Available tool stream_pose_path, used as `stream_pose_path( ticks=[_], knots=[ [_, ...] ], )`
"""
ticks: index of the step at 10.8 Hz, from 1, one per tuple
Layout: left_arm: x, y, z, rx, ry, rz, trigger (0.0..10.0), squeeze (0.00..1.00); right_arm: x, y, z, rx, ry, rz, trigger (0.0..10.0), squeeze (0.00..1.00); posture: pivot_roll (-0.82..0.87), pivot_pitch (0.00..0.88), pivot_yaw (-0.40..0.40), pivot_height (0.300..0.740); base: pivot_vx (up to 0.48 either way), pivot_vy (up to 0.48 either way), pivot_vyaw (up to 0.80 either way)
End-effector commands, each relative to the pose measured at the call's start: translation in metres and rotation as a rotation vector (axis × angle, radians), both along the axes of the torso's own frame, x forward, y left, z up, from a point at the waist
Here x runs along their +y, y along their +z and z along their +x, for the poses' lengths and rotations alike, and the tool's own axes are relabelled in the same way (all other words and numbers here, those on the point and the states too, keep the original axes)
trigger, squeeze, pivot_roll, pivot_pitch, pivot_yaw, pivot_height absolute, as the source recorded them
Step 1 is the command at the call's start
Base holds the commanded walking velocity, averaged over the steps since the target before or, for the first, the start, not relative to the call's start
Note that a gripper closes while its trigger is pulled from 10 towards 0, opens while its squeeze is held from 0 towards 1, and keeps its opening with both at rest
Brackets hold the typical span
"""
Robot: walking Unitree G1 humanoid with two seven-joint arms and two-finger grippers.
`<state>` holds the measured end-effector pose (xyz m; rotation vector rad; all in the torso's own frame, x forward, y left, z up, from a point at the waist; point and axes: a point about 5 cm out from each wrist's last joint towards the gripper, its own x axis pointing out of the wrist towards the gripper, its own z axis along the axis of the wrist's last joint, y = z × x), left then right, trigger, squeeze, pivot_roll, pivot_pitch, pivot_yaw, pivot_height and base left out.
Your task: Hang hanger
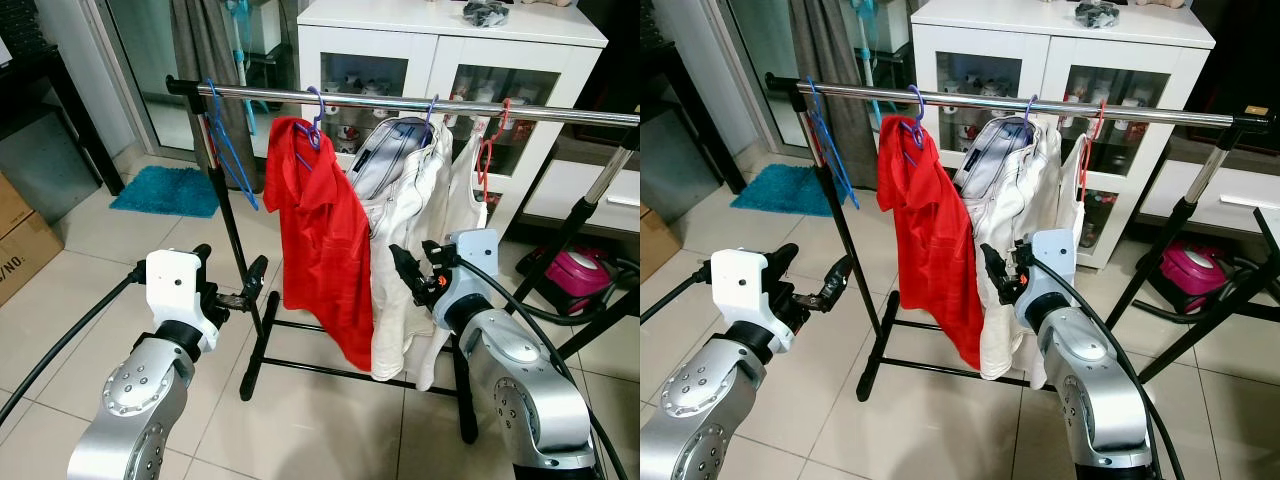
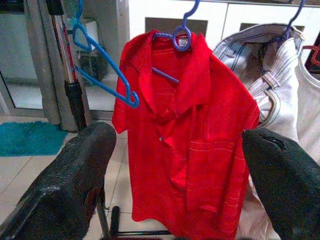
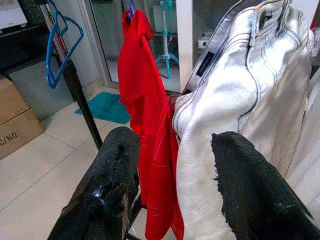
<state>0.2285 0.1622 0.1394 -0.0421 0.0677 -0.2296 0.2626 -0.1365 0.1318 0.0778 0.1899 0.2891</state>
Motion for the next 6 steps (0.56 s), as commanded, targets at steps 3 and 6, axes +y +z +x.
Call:
stream_pose_path(
  ticks=[3, 6],
  knots=[
    [0.0175, 0.0143, -0.0042, 0.022, 0.285, -0.069, 10.0, 0.0, -0.0197, 0.0427, -0.0085, -0.129, -0.058, 0.004, 10.0, 0.0, -0.06, 0.0, 0.065, 0.74, 0.0, 0.0, 0.0],
    [0.0175, 0.0143, -0.0042, 0.022, 0.285, -0.069, 10.0, 0.0, -0.0197, 0.0427, -0.0085, -0.129, -0.058, 0.004, 10.0, 0.0, -0.06, 0.0, 0.065, 0.74, 0.0, 0.0, 0.0]
  ],
)
